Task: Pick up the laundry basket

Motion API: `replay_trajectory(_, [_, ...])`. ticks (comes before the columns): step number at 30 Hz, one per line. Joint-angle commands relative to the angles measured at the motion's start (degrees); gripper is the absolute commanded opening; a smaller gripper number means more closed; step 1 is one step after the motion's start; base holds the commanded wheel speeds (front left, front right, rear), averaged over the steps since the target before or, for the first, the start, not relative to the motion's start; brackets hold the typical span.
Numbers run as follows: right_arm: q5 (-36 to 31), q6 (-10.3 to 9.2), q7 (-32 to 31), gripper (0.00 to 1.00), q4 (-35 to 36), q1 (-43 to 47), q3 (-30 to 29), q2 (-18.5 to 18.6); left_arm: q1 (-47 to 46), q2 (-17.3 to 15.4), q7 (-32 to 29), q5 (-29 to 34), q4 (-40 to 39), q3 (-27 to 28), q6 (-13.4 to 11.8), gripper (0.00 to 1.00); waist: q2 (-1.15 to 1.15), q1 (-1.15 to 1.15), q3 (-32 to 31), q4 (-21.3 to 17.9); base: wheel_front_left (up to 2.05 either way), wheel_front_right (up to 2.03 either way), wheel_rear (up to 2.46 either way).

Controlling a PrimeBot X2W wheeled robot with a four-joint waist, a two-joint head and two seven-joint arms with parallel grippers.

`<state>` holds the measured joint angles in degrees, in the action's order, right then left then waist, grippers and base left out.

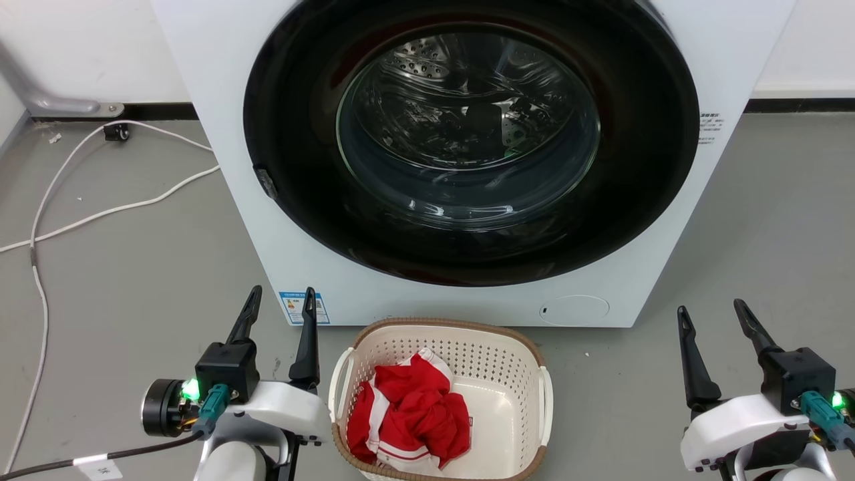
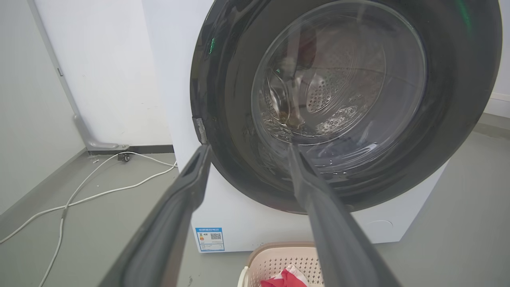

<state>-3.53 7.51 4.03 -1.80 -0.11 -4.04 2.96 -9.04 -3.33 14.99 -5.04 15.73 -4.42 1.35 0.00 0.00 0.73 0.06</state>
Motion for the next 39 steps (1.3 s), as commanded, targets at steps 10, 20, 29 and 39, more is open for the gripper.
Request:
replay_trajectory(10, [1.3,-0.04,-0.3,1.0,-0.9,-1.3,-0.2,-0.2,-1.7,0.1,0.2,0.3,0.9,0.4,0.1,1.0,0.0,0.0,1.8,-0.1,0.0,0.0,0.0])
replay_trajectory(20, [3.3,-0.04,-3.5,1.0,-6.9,-7.6,0.3,-0.2,-9.6,-0.6,0.2,-1.4,8.2,1.4,1.7,1.0,0.0,0.0,9.3,-0.8,0.0,0.0,0.0])
replay_trajectory(29, [5.3,-0.04,-6.3,1.0,-17.3,-16.9,2.6,-0.1,-20.9,-2.6,-1.3,-4.3,22.0,1.9,4.0,1.0,0.0,0.0,19.0,-1.3,0.0,0.0,0.0])
replay_trajectory(39, [9.6,-0.04,-12.2,1.0,-31.0,-28.2,7.9,-0.1,-32.1,-5.6,-5.2,-7.9,36.6,1.7,5.6,1.0,0.0,0.0,28.9,-3.3,0.0,0.0,0.0])
